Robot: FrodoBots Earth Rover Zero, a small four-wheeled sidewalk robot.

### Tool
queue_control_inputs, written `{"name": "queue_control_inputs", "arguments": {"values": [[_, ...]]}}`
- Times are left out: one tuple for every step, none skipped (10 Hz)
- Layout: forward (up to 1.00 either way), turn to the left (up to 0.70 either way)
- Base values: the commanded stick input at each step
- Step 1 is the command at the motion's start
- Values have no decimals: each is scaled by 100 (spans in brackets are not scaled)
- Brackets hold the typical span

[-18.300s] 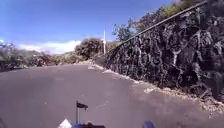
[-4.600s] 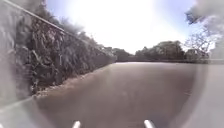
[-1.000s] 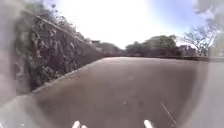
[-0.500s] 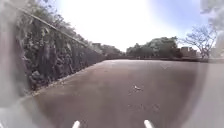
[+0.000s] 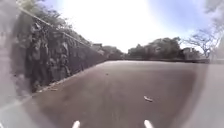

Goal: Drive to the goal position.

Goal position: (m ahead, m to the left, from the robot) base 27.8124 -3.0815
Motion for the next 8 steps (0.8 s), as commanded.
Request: {"name": "queue_control_inputs", "arguments": {"values": [[100, 0], [100, -12], [100, -6], [100, -1], [100, -9], [100, -17], [100, 0], [100, 0]]}}
